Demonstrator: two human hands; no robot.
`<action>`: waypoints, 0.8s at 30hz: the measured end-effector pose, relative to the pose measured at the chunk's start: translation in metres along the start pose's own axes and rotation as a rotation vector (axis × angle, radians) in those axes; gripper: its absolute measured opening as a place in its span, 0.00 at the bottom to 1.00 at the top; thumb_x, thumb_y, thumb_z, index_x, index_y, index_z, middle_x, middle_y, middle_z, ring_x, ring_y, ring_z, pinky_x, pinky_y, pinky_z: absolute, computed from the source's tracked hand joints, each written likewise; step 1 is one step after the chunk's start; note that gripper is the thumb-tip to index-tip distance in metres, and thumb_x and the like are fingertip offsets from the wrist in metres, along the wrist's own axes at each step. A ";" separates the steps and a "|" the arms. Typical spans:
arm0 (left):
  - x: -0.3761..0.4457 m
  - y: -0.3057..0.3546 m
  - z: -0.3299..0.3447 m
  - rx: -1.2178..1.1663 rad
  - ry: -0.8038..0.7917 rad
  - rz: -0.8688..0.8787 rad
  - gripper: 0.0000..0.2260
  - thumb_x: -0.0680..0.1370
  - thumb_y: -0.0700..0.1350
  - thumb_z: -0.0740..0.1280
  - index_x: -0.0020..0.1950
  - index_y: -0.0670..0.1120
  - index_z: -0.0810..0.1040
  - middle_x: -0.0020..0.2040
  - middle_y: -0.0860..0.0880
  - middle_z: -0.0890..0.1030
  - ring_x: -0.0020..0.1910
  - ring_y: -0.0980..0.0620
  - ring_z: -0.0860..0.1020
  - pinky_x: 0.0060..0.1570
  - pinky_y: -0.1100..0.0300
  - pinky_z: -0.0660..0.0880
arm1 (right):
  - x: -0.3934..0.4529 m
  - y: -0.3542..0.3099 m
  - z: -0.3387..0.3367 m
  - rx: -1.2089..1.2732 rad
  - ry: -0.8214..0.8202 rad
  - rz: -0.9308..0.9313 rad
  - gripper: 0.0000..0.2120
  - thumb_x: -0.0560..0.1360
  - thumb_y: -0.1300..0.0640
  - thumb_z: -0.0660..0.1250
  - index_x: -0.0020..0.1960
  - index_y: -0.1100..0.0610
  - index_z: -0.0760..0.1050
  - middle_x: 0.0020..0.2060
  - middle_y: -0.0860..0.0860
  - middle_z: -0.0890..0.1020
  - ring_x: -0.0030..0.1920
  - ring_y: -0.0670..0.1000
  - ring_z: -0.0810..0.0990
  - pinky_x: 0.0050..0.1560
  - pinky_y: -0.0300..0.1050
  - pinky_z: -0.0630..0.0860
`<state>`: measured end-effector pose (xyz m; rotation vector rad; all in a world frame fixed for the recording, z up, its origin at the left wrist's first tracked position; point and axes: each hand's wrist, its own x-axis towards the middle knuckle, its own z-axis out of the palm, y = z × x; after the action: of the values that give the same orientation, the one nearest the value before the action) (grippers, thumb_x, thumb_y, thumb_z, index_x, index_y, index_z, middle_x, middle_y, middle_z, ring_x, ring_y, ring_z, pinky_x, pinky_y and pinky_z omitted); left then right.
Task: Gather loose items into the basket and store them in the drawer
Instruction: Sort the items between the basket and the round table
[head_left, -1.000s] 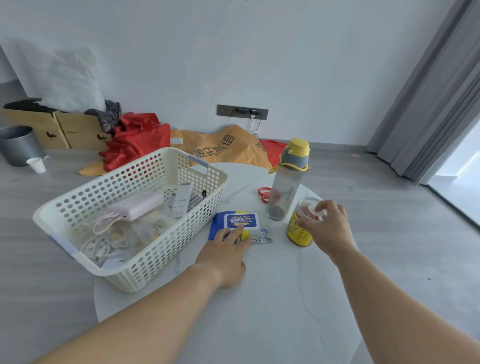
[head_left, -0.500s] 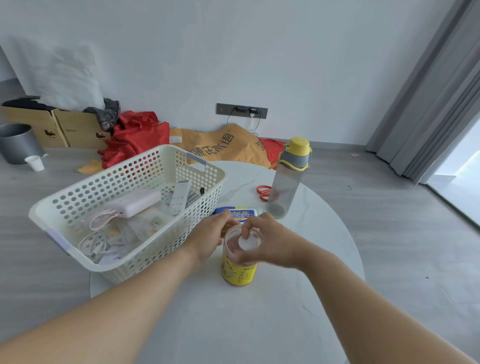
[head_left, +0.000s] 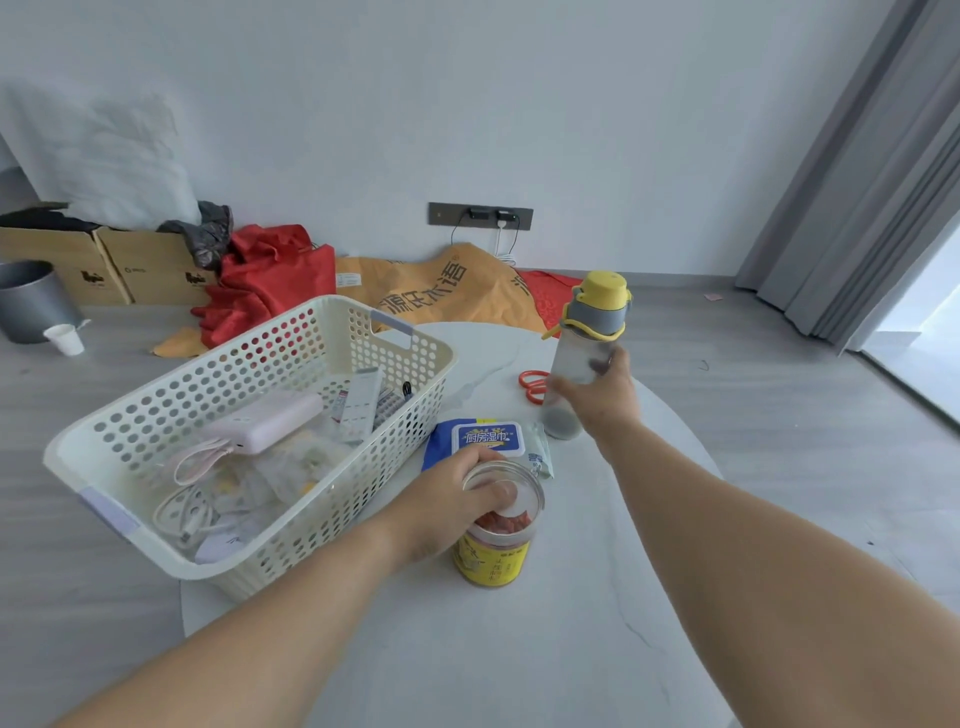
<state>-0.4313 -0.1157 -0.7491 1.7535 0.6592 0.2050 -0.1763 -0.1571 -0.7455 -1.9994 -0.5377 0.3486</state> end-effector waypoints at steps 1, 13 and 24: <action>0.001 -0.001 -0.001 -0.023 -0.013 -0.002 0.11 0.80 0.53 0.71 0.61 0.55 0.79 0.56 0.56 0.86 0.59 0.56 0.82 0.68 0.51 0.74 | 0.001 0.002 -0.002 0.009 0.002 0.000 0.37 0.67 0.45 0.82 0.69 0.44 0.66 0.61 0.43 0.79 0.60 0.54 0.81 0.60 0.55 0.79; 0.001 0.002 0.001 -0.193 -0.041 -0.110 0.11 0.80 0.50 0.72 0.62 0.54 0.82 0.55 0.58 0.87 0.58 0.59 0.83 0.58 0.62 0.74 | -0.042 0.034 -0.056 -0.099 -0.003 0.122 0.43 0.66 0.38 0.80 0.75 0.47 0.65 0.62 0.43 0.79 0.61 0.54 0.81 0.56 0.53 0.79; 0.003 0.009 -0.006 -0.239 0.241 -0.244 0.25 0.86 0.61 0.55 0.50 0.48 0.86 0.49 0.49 0.88 0.54 0.49 0.84 0.63 0.49 0.78 | -0.053 -0.033 0.021 -0.805 -0.312 -0.267 0.12 0.82 0.55 0.57 0.47 0.54 0.78 0.46 0.56 0.81 0.47 0.58 0.78 0.44 0.47 0.71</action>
<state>-0.4288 -0.1106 -0.7395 1.4175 0.9751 0.3154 -0.2384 -0.1549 -0.7248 -2.6023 -1.2838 0.3038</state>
